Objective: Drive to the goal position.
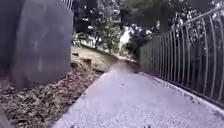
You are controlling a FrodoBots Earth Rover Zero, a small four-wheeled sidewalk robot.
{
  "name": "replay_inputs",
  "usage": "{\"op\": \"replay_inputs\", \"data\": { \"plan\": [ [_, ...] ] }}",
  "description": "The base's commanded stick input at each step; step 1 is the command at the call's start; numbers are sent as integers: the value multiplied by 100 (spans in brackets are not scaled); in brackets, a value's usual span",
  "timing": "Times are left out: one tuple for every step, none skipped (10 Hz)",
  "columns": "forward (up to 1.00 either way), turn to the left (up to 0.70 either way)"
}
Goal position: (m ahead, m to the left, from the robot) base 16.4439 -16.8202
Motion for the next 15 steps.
{"op": "replay_inputs", "data": {
  "plan": [
    [50, 0],
    [50, 0],
    [50, 0],
    [50, 0],
    [50, 0],
    [50, 0],
    [50, 0],
    [50, 0],
    [50, 0],
    [50, 0],
    [50, 0],
    [50, 0],
    [50, 0],
    [50, 0],
    [50, 0]
  ]
}}
